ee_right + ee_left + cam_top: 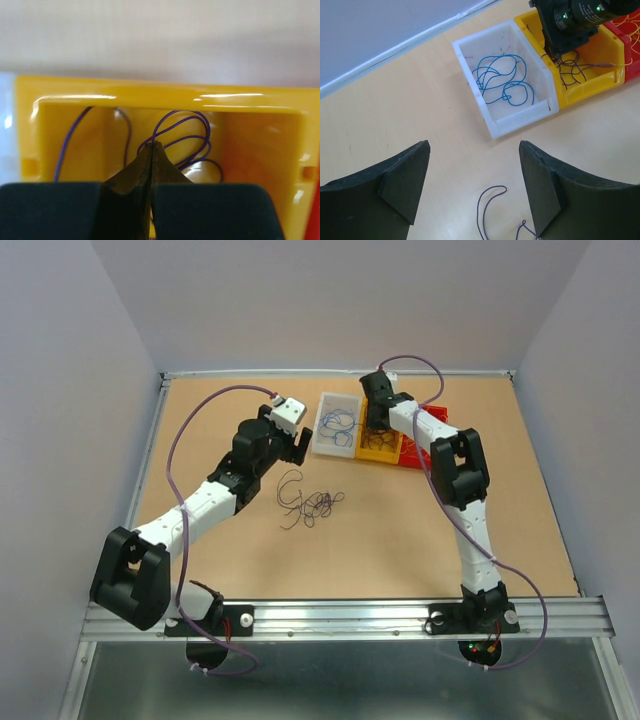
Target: Untangle the cables
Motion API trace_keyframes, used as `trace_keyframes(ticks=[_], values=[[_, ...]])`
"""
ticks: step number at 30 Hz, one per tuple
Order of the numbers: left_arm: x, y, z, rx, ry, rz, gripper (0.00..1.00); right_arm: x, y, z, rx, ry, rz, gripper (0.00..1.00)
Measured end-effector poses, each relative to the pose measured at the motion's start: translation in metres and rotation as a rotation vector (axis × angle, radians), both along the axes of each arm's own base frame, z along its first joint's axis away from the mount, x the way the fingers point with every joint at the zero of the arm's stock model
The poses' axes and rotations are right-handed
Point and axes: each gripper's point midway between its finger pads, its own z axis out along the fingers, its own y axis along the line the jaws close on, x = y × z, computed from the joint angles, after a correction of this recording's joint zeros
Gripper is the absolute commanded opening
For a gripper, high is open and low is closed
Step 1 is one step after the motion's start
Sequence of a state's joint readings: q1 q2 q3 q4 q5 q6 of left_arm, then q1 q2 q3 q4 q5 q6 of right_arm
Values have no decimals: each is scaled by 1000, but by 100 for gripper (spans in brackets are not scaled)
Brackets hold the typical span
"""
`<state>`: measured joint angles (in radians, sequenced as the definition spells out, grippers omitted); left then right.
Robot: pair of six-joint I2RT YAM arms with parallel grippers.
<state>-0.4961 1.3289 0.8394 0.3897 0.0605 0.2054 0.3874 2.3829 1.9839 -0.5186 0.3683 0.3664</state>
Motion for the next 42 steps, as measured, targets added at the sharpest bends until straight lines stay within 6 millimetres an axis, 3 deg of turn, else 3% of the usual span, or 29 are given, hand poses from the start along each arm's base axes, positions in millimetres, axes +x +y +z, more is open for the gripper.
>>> trace_keyframes(ticks=[3,9,12,15,21,25,29,34,38,42], values=[[1,-1,0,11,5,-1,88,0,2,2,12,-12,7,10],[-1,0,-7,55,24,-7,92,-16,-4,15,11,-22,16,34],[-4,1,-14,88,40,-17,95,-21,-7,40,19,-58,23,65],[-6,2,-18,112,46,-23,97,-24,-8,67,33,-106,32,84],[-18,8,-28,162,47,-53,98,-53,-3,112,78,-202,89,86],[-21,15,-35,193,56,-53,98,-91,20,114,117,-212,204,83],[-19,32,-48,207,110,-38,98,-147,59,104,177,-192,374,80],[-15,54,-78,244,223,-19,95,-213,101,82,265,-154,608,81],[-23,56,-107,274,322,-50,90,-233,119,66,307,-122,703,82],[-25,50,-123,276,397,-97,83,-235,136,51,331,-108,744,82]])
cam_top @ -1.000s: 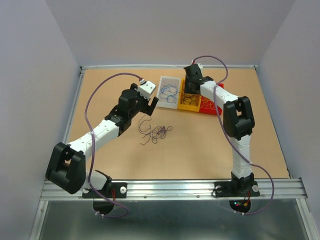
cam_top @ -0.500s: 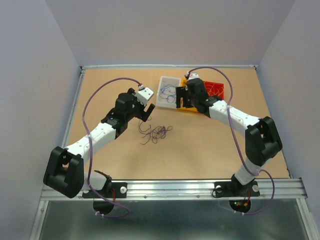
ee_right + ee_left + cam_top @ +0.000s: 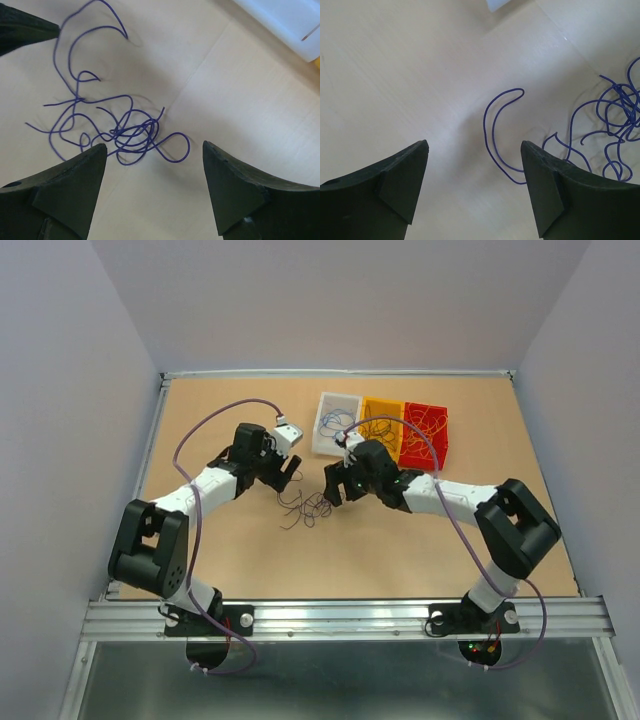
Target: Untangle the cables
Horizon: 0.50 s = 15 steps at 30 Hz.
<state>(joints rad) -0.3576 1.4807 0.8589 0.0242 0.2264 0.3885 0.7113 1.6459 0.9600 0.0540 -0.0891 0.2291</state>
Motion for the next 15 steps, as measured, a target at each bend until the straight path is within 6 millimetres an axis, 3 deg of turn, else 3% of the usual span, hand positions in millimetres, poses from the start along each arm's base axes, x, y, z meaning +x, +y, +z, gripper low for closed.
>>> trace_keyframes(ticks=[6,11,15], values=[[0,-7,-14,-4,60,-34,65,-11,9,-41,-59,64,34,82],[0,-11,-28,1,112,-49,47,-14,10,-51,-77,73,47,59],[1,-16,-40,1,161,-72,28,-14,12,-50,-71,72,61,24]])
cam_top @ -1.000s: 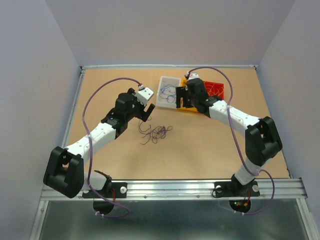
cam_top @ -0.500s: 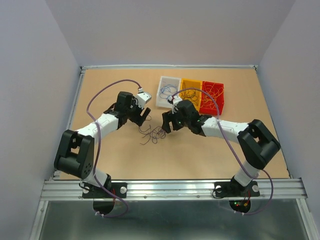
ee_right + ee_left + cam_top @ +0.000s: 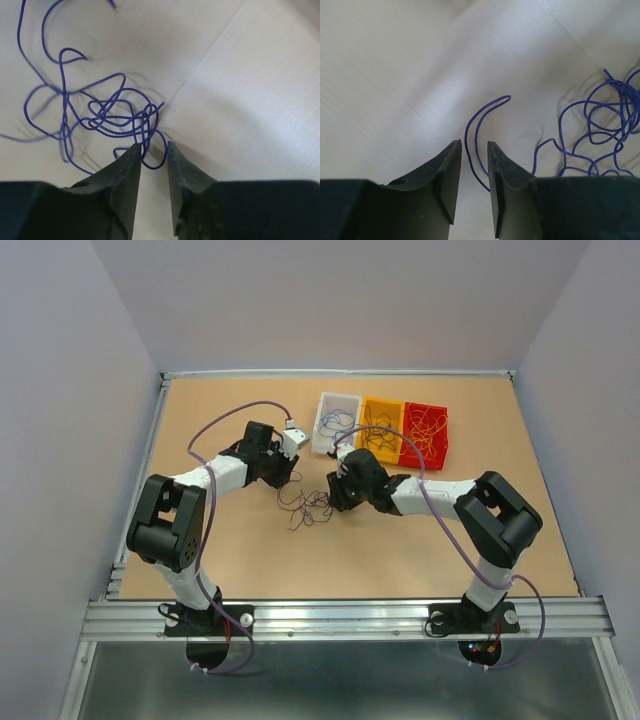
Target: Untangle the cables
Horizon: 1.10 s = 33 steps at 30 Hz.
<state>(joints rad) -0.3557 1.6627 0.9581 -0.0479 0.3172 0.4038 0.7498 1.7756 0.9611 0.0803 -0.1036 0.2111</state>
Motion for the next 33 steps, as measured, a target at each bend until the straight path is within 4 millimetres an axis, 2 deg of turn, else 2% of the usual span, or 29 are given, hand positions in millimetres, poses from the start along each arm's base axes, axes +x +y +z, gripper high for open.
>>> trace_keyframes(ticks=[1,2,3,4,9,11,13,14,17,21,24,27,28,30,33], values=[[0,-1,-2,-2,13,-6,13,0,0,0,0,-1,3,14],[-1,-2,-4,-4,20,-12,4,0,0,0,1,-1,1,9],[-2,-3,-5,-7,28,-15,0,0,0,0,1,-2,3,4],[-2,-4,-5,-7,33,-20,0,0,0,0,1,-2,1,1],[1,0,-3,-6,29,-4,0,1,-6,13,11,-29,-32,1],[9,10,3,-8,8,39,0,3,-16,26,17,-66,-84,0],[20,26,18,-12,-40,101,0,7,-23,38,23,-98,-131,1],[25,33,28,-14,-68,129,0,9,-27,42,24,-113,-159,1],[40,57,73,-30,-202,218,0,15,-44,52,11,-160,-254,1],[52,82,121,-32,-339,308,0,25,-72,58,-25,-215,-411,1],[58,100,149,-26,-411,368,0,28,-89,61,-42,-243,-496,6],[62,128,184,-15,-495,452,0,27,-98,66,-41,-258,-536,12],[61,132,191,-14,-509,463,0,26,-99,68,-37,-261,-541,18],[58,145,228,-20,-586,499,0,25,-100,71,-29,-266,-543,21],[48,144,281,-54,-691,488,0,23,-100,73,-19,-265,-535,19]])
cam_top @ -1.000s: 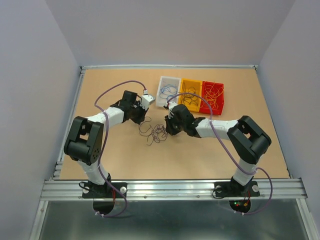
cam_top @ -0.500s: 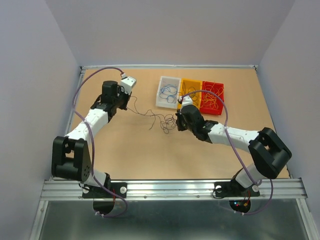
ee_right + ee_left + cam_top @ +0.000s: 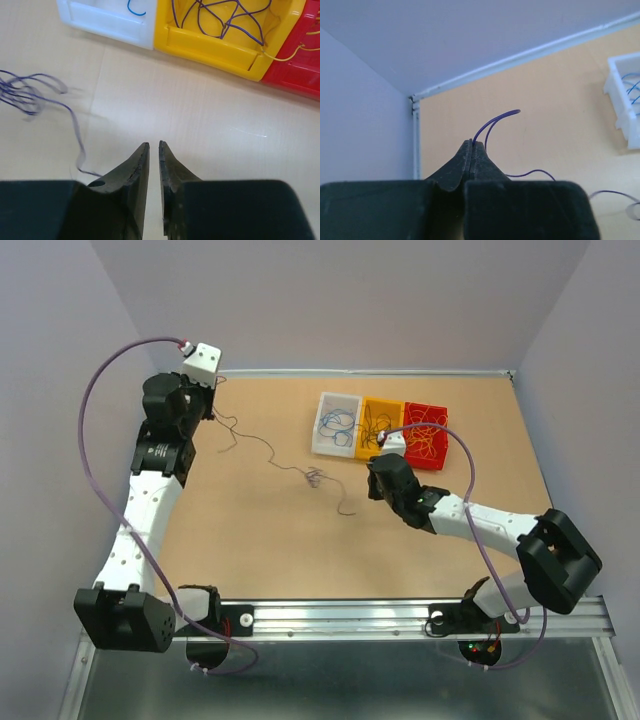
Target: Untangle the cables
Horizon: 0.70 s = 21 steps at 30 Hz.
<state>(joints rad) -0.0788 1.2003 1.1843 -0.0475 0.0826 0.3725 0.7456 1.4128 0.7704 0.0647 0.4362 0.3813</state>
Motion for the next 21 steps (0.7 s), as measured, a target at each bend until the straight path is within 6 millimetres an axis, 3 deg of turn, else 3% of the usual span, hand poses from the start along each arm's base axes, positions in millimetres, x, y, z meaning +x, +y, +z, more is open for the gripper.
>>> trace_keyframes(ticks=[2,3,4,6,8,15,19,21], values=[[-6,0,27,-3,-54,-2,0,-1,1,1,6,1,8,21],[-10,0,48,-6,-95,0,0,-1,2,2,9,-1,10,27],[-12,0,65,-6,-129,2,0,-1,2,3,12,-2,13,53],[-17,1,86,-9,-174,1,0,-2,3,5,20,-4,15,69],[-23,-2,95,-12,-189,-18,0,-3,7,7,24,-5,45,78],[-38,-30,92,-37,-130,-169,0,-15,45,20,92,-21,284,83],[-53,-51,121,-74,-166,-274,0,-20,71,42,166,-87,434,87],[-64,-64,147,-100,-211,-335,0,-22,79,52,191,-118,479,91]])
